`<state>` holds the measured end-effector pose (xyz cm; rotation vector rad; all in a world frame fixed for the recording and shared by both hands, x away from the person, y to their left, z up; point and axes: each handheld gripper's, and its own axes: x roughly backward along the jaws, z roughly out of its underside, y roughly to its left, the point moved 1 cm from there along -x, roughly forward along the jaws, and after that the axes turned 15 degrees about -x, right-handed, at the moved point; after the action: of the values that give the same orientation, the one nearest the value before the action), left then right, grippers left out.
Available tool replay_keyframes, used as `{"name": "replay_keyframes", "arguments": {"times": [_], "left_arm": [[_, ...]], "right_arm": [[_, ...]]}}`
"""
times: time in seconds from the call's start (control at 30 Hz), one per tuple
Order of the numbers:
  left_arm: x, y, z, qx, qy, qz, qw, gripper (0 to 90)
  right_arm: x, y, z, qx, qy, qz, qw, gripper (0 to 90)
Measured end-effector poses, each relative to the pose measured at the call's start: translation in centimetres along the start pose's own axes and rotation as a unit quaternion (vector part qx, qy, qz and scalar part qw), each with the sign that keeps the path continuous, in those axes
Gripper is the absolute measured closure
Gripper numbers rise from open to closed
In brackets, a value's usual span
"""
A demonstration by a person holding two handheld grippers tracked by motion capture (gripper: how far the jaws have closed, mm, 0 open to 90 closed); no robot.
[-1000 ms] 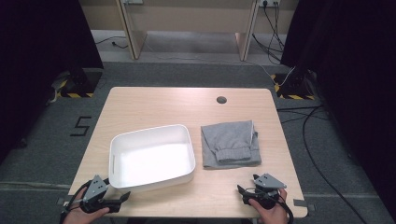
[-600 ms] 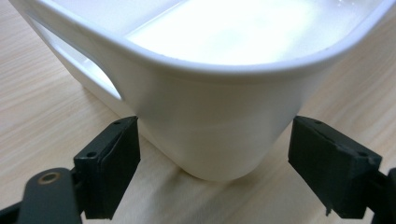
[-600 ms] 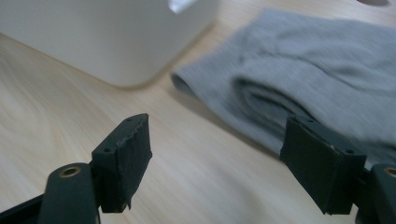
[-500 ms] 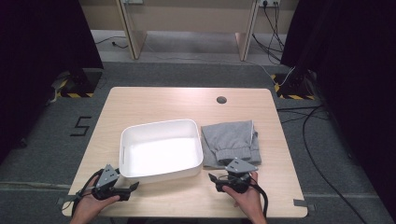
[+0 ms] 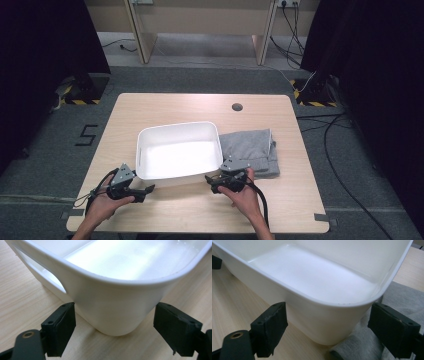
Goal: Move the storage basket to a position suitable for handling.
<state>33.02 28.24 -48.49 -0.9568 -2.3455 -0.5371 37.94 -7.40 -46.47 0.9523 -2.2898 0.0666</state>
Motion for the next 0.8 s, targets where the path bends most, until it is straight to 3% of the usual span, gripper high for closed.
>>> {"name": "replay_keyframes", "arguments": {"times": [0.37, 0.47, 0.8], "left_arm": [[-1.1, 2.1, -0.9, -0.01, 0.011, 0.009, 0.9999, 18.8], [-1.5, 2.6, -1.1, -0.001, 0.009, 0.007, 0.9999, 19.8], [-1.6, 2.6, -1.1, -0.005, 0.009, 0.003, 0.9999, 20.0]], "right_arm": [[-0.7, -0.8, -0.5, -0.029, -0.006, -0.005, 0.9995, 16.9], [-0.9, -1.0, -0.6, -0.035, -0.013, -0.002, 0.9993, 19.0], [-1.0, -1.0, -0.6, -0.039, -0.009, -0.007, 0.9992, 17.5]]}}
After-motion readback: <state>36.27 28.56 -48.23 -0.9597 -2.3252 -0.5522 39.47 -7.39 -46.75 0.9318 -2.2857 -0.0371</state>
